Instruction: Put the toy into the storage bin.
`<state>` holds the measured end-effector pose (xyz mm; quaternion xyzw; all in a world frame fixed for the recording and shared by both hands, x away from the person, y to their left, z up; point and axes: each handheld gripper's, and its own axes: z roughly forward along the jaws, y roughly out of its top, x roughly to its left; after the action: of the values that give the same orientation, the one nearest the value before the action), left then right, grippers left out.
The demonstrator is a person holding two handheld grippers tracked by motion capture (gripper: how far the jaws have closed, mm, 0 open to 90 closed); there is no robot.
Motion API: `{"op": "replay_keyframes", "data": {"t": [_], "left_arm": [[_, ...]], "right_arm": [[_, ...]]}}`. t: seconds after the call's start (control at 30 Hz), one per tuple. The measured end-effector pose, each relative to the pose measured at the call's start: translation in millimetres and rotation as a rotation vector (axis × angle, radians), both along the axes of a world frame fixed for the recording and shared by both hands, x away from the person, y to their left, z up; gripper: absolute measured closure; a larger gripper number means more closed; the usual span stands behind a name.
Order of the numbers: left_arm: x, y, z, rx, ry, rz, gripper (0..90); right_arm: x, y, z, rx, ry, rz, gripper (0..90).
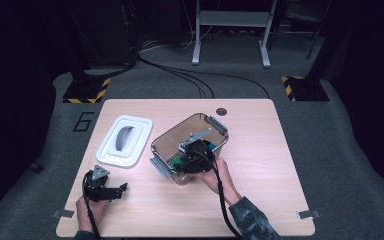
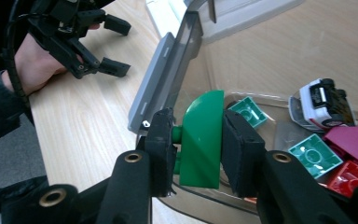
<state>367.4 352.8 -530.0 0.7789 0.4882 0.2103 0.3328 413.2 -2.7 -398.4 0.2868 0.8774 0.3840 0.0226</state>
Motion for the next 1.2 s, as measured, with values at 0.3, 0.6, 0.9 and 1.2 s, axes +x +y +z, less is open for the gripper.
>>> {"op": "replay_keyframes", "data": {"t": [0.3, 0.6, 0.9, 1.2], "left_arm": [[0.0, 0.1, 0.0, 0.001, 0.0, 0.0, 6.9], [0.0, 0.1, 0.0, 0.001, 0.0, 0.0, 6.9], [0.0, 0.0, 0.1, 0.001, 0.0, 0.001, 6.9], [0.1, -0.5, -0.3, -0.006, -0.004, 0.007, 6.9]], "right_arm": [[-2.3, -8.7, 3.9, 0.012, -0.009, -0.026, 41.5], [-3.4, -45.4, 17.3, 0.065, -0.078, -0.123, 17.3], [-9.4, -98.5, 12.8, 0.066, -0.143, -0.227, 12.8], [-14.4, -140.2, -16.6, 0.028, -0.147, -0.35, 9.4]]}}
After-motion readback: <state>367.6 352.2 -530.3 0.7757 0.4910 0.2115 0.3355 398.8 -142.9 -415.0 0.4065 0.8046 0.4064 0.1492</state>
